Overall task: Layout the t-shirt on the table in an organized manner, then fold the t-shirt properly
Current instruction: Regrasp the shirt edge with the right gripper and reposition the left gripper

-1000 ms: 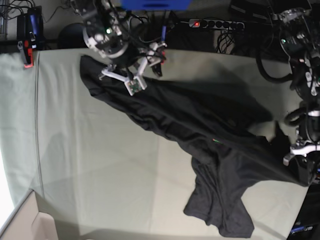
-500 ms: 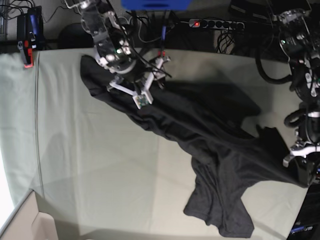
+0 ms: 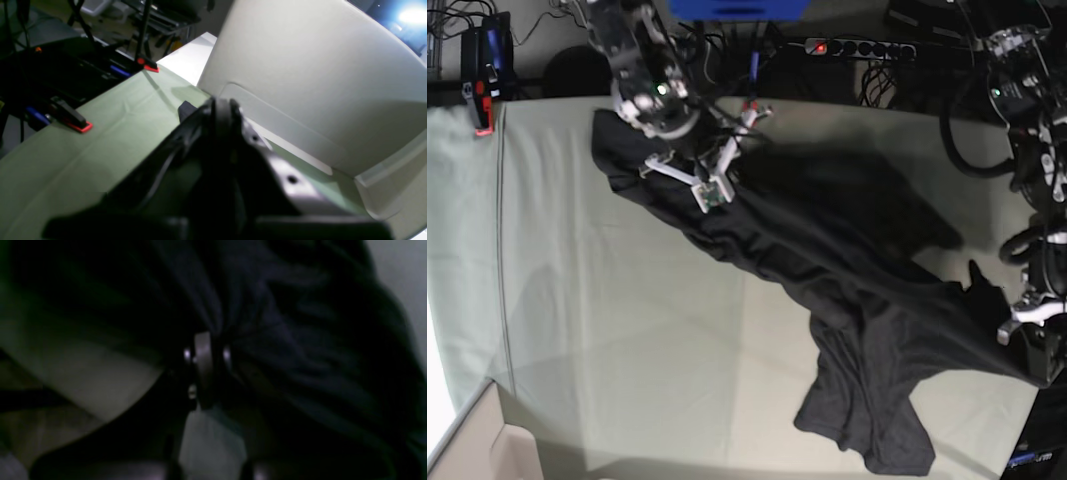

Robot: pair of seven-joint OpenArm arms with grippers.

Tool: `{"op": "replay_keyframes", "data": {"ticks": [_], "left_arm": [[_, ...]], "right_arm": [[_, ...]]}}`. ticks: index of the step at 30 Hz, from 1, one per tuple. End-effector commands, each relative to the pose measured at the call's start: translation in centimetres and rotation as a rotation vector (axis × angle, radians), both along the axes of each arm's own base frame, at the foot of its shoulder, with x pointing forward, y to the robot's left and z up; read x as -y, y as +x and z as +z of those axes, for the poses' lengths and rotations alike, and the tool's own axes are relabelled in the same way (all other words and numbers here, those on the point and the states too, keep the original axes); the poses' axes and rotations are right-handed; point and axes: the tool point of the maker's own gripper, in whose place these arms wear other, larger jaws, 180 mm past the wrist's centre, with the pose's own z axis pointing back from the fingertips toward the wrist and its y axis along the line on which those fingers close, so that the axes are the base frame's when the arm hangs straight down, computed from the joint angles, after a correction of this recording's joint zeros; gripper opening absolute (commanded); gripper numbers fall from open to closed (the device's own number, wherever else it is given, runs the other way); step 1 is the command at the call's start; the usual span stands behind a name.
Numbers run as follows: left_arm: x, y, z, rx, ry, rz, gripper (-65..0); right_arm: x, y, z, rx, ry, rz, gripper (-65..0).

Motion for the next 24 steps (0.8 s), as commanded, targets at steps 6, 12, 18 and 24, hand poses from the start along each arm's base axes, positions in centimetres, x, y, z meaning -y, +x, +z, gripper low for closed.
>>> {"op": "replay_keyframes", "data": {"ticks": [6,12,18,24], "left_arm": [[0.1,0.0,2.1,0.067,0.028,-0.005,-64.9],[2.3,1.9,4.9,0.147,0.033,-0.064,-64.9],[9.2,6.1,9.1,0.219,0.059,-0.227,-64.9],[18.9,12.3,9.0,0.175,0.023,-0.385,-64.9]], "right_arm": [[1.7,2.1,8.7,0.254,0.029,0.006,-65.0],[4.3,2.3,11.6,0.327,0.012,-0.053,-65.0],[4.1,0.7,10.3,0.268,0.026,-0.067,-65.0],[5.5,0.7,10.1,0.259,0.013,-0.121,-65.0]]}}
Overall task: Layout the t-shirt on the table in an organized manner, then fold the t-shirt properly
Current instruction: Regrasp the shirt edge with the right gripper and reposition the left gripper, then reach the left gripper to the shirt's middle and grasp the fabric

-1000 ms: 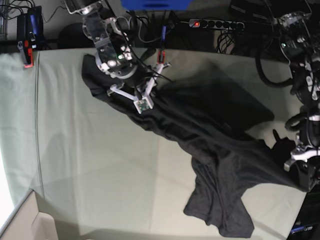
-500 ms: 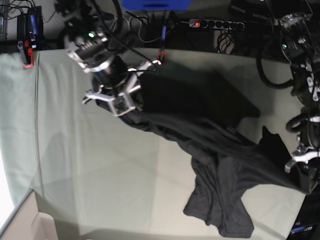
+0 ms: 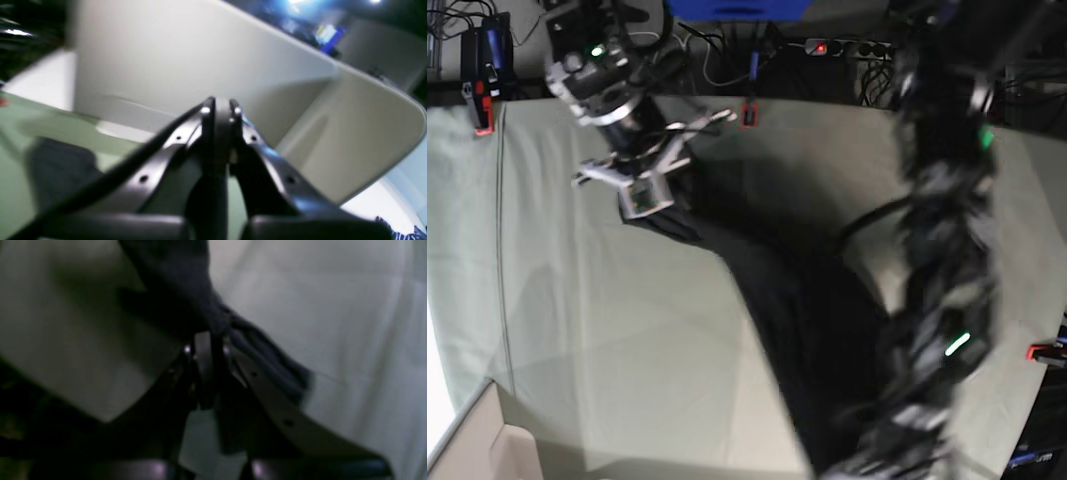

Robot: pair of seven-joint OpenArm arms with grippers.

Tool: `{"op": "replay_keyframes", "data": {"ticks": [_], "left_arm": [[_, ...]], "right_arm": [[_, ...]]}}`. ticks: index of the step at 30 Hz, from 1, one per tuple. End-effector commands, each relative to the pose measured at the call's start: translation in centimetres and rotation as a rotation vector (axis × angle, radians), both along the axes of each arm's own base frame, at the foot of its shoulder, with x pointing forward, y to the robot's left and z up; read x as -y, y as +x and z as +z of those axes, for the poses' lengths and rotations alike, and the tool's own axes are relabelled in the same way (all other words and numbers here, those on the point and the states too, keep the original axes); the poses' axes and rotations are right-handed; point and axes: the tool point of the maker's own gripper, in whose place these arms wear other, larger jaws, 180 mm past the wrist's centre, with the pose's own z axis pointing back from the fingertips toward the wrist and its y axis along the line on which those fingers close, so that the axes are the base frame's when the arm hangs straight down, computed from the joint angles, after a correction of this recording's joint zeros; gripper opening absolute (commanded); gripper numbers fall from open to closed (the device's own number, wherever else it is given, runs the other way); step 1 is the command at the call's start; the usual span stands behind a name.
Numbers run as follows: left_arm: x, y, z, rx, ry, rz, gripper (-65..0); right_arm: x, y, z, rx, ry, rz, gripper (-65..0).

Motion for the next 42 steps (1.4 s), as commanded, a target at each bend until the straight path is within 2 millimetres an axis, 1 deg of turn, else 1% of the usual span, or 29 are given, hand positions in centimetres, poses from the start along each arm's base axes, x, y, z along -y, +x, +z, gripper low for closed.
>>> {"op": "replay_keyframes", "data": {"ticks": [1,3,7,8,10,11,13,14,15,17,21,22,24,26,27,29,31,33,34,35,36,38,39,41,42], "left_arm": [[1.7,0.9,2.2,0.053,-0.014,-0.031,-64.9],[5.4,2.7,1.9,0.029,-0.018,-0.087,-64.9],[12.0,4.9,1.4,0.019,-0.005,-0.165,-64.9],[13.0,5.4,1.2,0.02,0.008,-0.173,-64.9],[14.2,6.4,1.0,0.029,0.053,-0.177,-64.6],[14.8,7.1,0.6,0.026,0.085,-0.179,-64.5],[16.3,8.1,-0.6,0.017,0.171,-0.194,-63.9],[17.3,8.4,-1.3,0.01,0.221,-0.214,-61.9],[18.3,8.6,-2.1,-0.002,0.261,-0.234,-58.6],[20.3,8.3,-4.3,-0.038,0.318,-0.293,-47.9],[23.5,6.1,-7.1,-0.071,0.336,-0.396,-26.9],[23.9,5.7,-7.6,-0.077,0.345,-0.411,-21.9],[24.3,5.2,-8.2,-0.084,0.345,-0.426,-13.9],[24.9,3.9,-9.8,-0.115,0.322,-0.447,-8.2],[24.0,3.7,-10.5,-0.126,0.304,-0.442,-6.5],[21.2,3.7,-11.7,-0.149,0.273,-0.41,-5.1],[17.3,4.1,-13.3,-0.183,0.245,-0.354,-5.0],[13.5,4.4,-13.7,-0.19,0.208,-0.298,-5.0],[11.0,4.4,-13.9,-0.192,0.194,-0.265,-5.0],[9.0,4.1,-14.3,-0.197,0.186,-0.24,-5.0],[7.0,3.5,-15.0,-0.207,0.178,-0.215,-5.0],[3.6,2.3,-16.3,-0.228,0.164,-0.17,-5.0],[2.4,1.5,-17.2,-0.246,0.159,-0.155,-5.0],[-0.1,-0.4,-19.9,-0.301,0.152,-0.116,-5.0],[-0.9,-1.2,-21.1,-0.328,0.146,-0.1,-5.0]], "right_arm": [[0.4,0.4,1.0,0.036,0.01,-0.021,-65.0],[2.0,0.9,1.0,0.042,0.0,-0.075,-65.0],[5.4,1.7,1.2,0.055,-0.033,-0.164,-65.0],[6.2,1.7,1.2,0.057,-0.043,-0.183,-65.0],[7.5,1.9,1.3,0.061,-0.062,-0.215,-65.0],[8.4,1.9,1.3,0.062,-0.076,-0.232,-65.0],[9.6,2.2,1.6,0.075,-0.091,-0.258,-65.0],[10.2,2.3,1.5,0.074,-0.098,-0.272,-65.0],[10.7,2.2,1.3,0.067,-0.107,-0.282,-65.0],[11.8,2.2,1.1,0.063,-0.131,-0.289,-65.0],[11.8,2.6,1.2,0.07,-0.13,-0.292,-65.0],[11.9,2.5,0.8,0.06,-0.13,-0.292,-65.0],[11.9,2.4,0.1,0.041,-0.13,-0.293,-65.0],[12.1,2.6,-0.2,0.037,-0.131,-0.298,-65.0],[12.1,2.7,-0.3,0.035,-0.131,-0.298,-65.0],[12.2,2.8,-0.2,0.039,-0.134,-0.296,-65.0],[12.3,3.3,-0.1,0.045,-0.134,-0.298,-65.0],[12.8,3.9,0.1,0.056,-0.15,-0.294,-65.0],[13.0,4.1,0.0,0.052,-0.156,-0.293,-65.0],[13.2,4.0,-0.5,0.033,-0.159,-0.297,-65.0],[13.9,4.4,-0.2,0.036,-0.167,-0.315,-65.0],[15.9,5.2,0.7,0.053,-0.174,-0.377,-65.0],[16.7,5.5,1.1,0.063,-0.176,-0.403,-65.0],[18.1,6.4,2.5,0.104,-0.175,-0.447,-65.0],[18.8,6.8,3.1,0.118,-0.18,-0.463,-65.0]]}}
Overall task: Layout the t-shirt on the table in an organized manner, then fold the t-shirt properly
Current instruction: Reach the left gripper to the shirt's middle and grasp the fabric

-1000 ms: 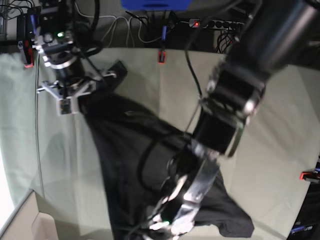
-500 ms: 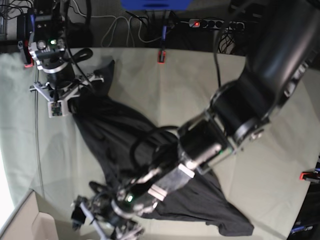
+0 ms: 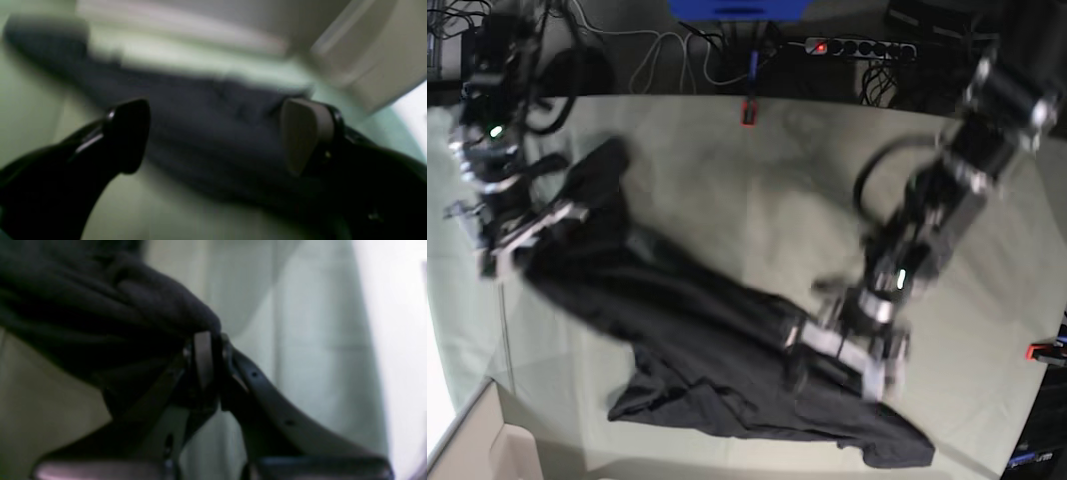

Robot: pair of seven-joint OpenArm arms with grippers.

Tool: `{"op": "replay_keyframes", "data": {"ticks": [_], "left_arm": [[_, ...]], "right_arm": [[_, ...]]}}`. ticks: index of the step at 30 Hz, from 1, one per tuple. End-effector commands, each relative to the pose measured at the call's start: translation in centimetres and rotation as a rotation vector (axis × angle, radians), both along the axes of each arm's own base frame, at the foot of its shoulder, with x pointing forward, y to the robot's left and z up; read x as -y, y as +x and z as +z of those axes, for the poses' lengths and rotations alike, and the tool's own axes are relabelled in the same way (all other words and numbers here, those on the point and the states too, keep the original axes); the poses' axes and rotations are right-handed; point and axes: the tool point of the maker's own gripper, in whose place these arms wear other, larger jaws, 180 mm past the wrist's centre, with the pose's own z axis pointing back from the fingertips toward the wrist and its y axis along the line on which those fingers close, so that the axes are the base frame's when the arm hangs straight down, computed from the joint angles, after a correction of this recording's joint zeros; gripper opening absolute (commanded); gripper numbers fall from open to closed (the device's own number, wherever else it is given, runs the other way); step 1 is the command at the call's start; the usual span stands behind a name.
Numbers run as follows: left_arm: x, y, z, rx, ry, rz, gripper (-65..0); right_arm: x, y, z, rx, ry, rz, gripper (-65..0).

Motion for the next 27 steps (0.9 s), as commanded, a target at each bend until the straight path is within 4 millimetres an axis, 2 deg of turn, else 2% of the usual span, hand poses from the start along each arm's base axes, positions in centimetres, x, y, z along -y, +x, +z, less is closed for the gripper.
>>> {"op": "replay_keyframes", "data": {"ticks": [1,5,11,19,27], "left_arm": [[-0.7,0.5,1.4,0.048,-0.016,0.022,-5.0],[-1.6,-2.4,-2.3,-0.037,-0.023,0.048,-4.9],[0.6,-3.8,-5.2,-0.11,-0.036,0.033,-4.9],[3.5,-0.3,-8.7,-0.217,-0.034,0.095,-4.9],[5.5,3.0,-9.7,-0.296,0.005,0.14,-4.8]], "right_arm": [[0.8,1.1,2.1,0.068,-0.018,-0.015,-65.0],[2.0,3.2,4.3,0.107,-0.017,-0.053,-65.0],[1.6,4.7,5.4,0.107,-0.026,-0.012,-65.0],[1.0,4.2,4.5,0.076,-0.033,0.026,-65.0],[1.1,2.6,2.9,0.027,-0.034,0.026,-65.0]]}}
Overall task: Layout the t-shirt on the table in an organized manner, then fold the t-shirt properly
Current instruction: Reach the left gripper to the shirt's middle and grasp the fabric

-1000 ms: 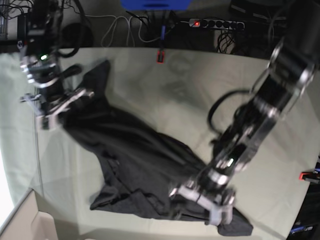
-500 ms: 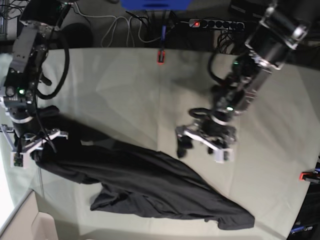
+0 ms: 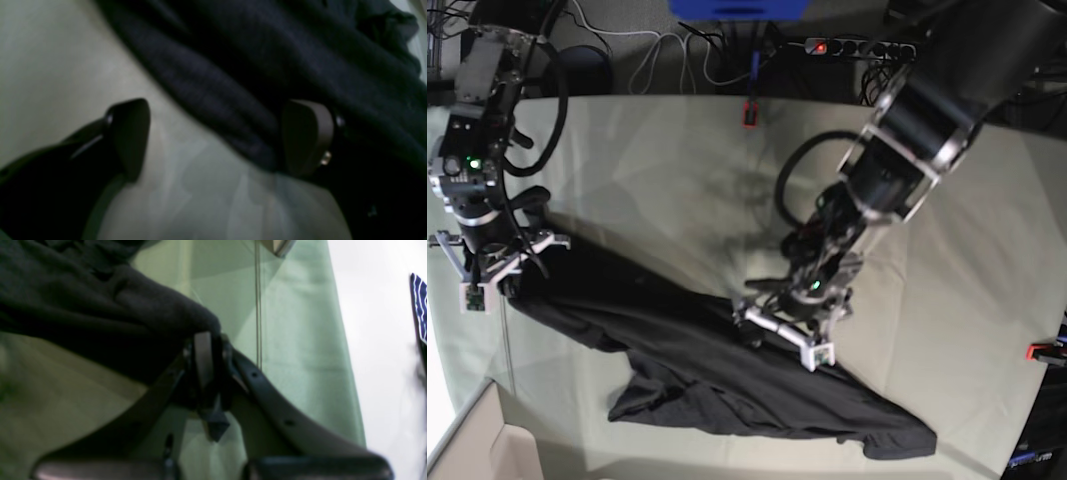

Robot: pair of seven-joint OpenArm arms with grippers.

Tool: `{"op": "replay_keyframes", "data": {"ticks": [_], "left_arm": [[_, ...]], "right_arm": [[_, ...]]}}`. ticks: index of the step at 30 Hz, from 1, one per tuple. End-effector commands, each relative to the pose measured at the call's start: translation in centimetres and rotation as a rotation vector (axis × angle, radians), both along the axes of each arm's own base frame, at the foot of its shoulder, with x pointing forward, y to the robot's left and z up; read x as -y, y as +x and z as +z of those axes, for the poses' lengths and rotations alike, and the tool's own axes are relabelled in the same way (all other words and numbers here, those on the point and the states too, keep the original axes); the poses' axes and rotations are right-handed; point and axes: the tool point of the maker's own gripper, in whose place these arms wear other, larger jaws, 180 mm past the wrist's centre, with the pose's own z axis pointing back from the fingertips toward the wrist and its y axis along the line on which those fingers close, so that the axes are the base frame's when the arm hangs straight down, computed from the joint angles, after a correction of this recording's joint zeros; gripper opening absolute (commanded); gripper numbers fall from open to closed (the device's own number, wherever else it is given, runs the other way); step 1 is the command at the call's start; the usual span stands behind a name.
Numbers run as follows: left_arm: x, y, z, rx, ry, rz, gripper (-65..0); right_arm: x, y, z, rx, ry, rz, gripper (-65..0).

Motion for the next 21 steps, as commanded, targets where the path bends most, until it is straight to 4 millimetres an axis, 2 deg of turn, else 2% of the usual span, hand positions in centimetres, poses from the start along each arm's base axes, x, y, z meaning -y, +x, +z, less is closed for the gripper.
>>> {"op": "replay_keyframes", "data": {"ticks": [1,8,9,11,12,14,15,16,18,20,21], "left_arm": [[0.6,1.6,1.7,0.041,-0.008,0.0,-4.8],[1.7,2.1,1.9,0.049,0.069,-0.056,-6.3],[2.3,2.1,2.0,0.059,0.086,-0.08,-9.8],[2.9,1.9,2.1,0.077,0.117,-0.129,-23.6],[3.0,1.7,1.9,0.077,0.116,-0.144,-32.0],[2.9,0.9,1.0,0.062,0.112,-0.153,-55.5],[2.7,0.8,0.8,0.056,0.115,-0.148,-65.0],[2.4,0.7,0.6,0.052,0.12,-0.141,-65.0],[2.0,0.6,0.5,0.051,0.125,-0.139,-61.0],[1.3,-0.2,-0.3,0.04,0.126,-0.137,-65.0],[1.4,-0.3,0.0,0.054,0.117,-0.141,-65.0]], "right_arm": [[0.3,0.4,1.3,0.045,-0.018,0.008,-65.0],[0.4,-0.3,0.8,0.03,-0.021,0.006,-65.0],[0.4,-0.3,0.7,0.028,-0.021,0.005,-65.0],[0.4,-0.3,0.8,0.03,-0.021,0.006,-65.0],[0.4,-0.3,0.8,0.03,-0.021,0.006,-65.0],[0.4,-0.2,0.9,0.034,-0.023,0.006,-65.0],[0.5,-0.2,0.9,0.032,-0.025,0.006,-65.0],[0.5,-0.1,0.9,0.034,-0.025,0.006,-65.0],[0.5,0.0,1.0,0.039,-0.026,0.006,-65.0],[0.5,0.1,1.1,0.04,-0.026,0.006,-65.0],[0.5,0.1,1.1,0.042,-0.026,0.006,-65.0]]}}
